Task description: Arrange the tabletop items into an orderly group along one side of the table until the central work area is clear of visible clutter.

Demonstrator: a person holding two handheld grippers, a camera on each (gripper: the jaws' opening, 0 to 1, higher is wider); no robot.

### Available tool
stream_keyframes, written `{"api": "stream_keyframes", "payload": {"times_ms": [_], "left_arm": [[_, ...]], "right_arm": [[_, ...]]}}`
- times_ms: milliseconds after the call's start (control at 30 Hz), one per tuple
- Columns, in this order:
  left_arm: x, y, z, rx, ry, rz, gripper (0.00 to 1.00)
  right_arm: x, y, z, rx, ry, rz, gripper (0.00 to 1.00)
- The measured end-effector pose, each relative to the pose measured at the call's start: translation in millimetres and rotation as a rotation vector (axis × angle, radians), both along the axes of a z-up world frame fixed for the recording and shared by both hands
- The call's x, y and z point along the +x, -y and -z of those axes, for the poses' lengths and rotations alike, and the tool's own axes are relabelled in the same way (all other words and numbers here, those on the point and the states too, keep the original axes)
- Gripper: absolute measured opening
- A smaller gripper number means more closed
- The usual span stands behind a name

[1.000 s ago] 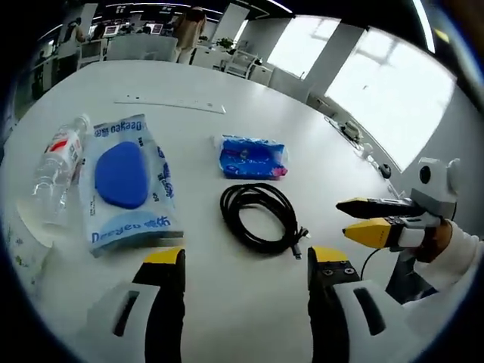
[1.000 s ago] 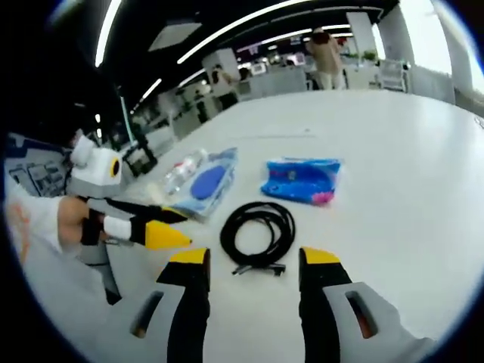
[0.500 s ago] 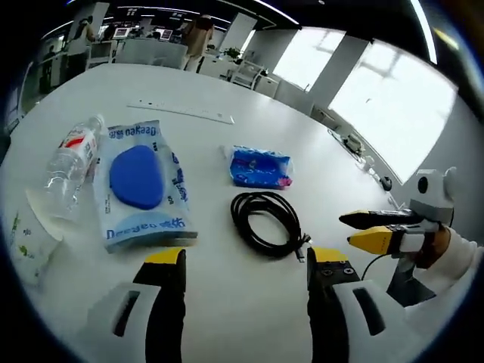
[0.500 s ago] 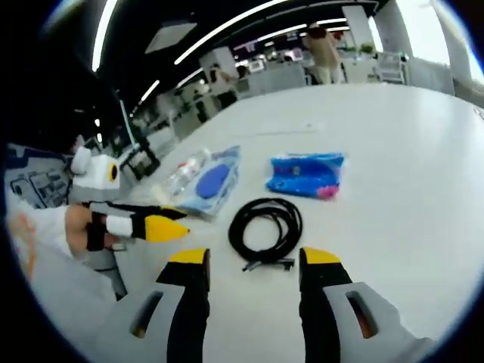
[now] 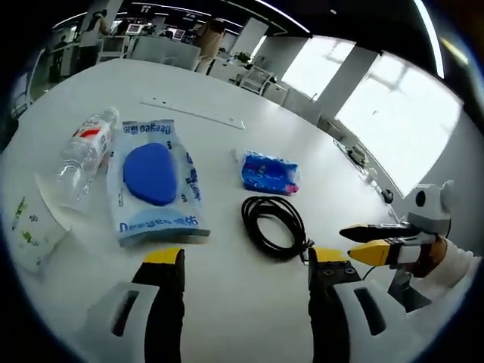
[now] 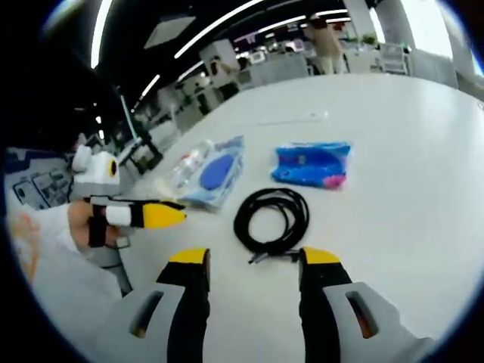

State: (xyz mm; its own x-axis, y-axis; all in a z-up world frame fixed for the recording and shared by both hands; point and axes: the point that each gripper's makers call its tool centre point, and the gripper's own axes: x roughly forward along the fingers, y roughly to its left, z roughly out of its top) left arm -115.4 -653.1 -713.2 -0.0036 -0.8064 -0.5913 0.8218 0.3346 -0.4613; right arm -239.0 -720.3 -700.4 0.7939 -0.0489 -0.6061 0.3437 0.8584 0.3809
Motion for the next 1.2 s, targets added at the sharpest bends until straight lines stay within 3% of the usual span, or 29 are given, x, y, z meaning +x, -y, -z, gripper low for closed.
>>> {"api": "stream_keyframes", "payload": {"times_ms": [300,533,800,1200], "left_arm": [[33.3,-2.5,-8.4,-0.010,0.022,-0.049,0.65],[87.4,-6.8,-27.2,-0.017,0.091,-0.102,0.62],[143.0,-11.6,-36.9,0.016,0.173,-0.144,0.58],[183.1,-9.3,-36.8,0.052,0.213,-0.172,0.58]], "right_arm": [[-3.1,3.3,0.3,0.032,0.007,0.021,0.43],[-7.8,2.2,3.5,0.051,-0.002,0.034,0.41],[-6.5,1.2,5.6,0.069,-0.007,0.035,0.39],[-0.1,3.9,4.3,0.086,-0.011,0.054,0.39]]}}
